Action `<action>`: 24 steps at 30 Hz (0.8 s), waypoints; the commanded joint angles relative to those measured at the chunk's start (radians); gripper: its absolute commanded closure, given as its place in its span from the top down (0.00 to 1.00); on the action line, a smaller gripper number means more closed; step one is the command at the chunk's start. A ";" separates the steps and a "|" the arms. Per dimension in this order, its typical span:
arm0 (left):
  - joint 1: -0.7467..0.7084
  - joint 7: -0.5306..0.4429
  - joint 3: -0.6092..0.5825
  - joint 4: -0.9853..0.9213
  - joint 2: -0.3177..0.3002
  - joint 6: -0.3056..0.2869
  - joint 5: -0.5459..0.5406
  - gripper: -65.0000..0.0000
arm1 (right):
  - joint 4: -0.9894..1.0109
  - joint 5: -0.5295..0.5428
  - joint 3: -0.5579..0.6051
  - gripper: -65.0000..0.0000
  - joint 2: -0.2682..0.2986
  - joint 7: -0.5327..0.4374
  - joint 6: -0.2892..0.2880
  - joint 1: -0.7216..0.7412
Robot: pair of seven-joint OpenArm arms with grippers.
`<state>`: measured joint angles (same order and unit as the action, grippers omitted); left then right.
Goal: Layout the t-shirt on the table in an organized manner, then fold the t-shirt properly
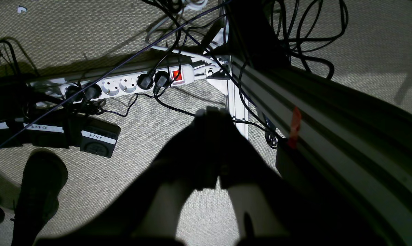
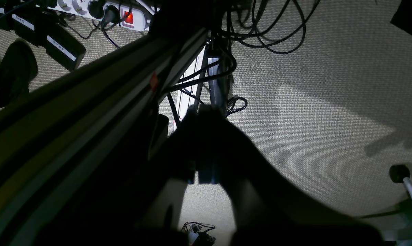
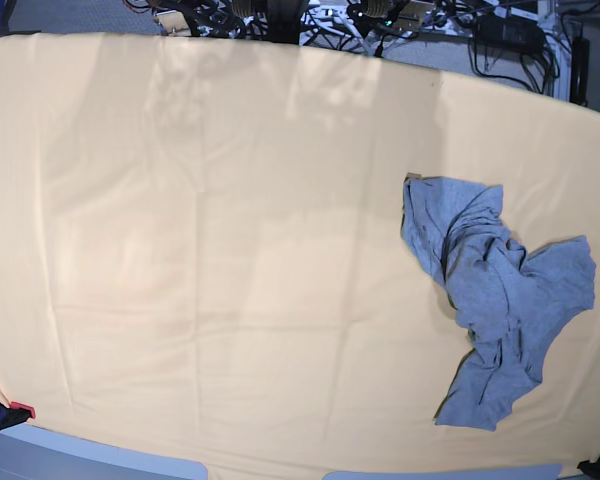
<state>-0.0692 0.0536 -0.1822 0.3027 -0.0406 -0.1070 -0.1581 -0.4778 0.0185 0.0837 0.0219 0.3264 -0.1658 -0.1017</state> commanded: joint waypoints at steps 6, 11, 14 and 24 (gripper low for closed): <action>0.003 0.000 0.001 0.008 0.005 -0.006 -0.007 0.00 | -0.010 0.006 0.002 0.00 0.003 0.004 -0.010 0.005; 0.003 0.000 0.001 0.012 0.005 -0.006 -0.007 0.00 | -0.010 0.006 0.002 0.00 0.003 0.004 -0.010 0.005; 0.003 0.000 0.001 0.012 0.005 -0.006 -0.007 0.00 | -0.010 0.006 0.002 0.00 0.003 0.004 -0.010 0.005; 0.002 0.000 0.001 0.022 0.004 -0.006 -0.007 0.00 | -0.012 0.006 0.002 0.00 0.004 0.004 -0.010 0.006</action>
<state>-0.0696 0.0536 -0.1822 0.3164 -0.0406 -0.1074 -0.1600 -0.4789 0.0185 0.0837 0.0223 0.3267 -0.1684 -0.1017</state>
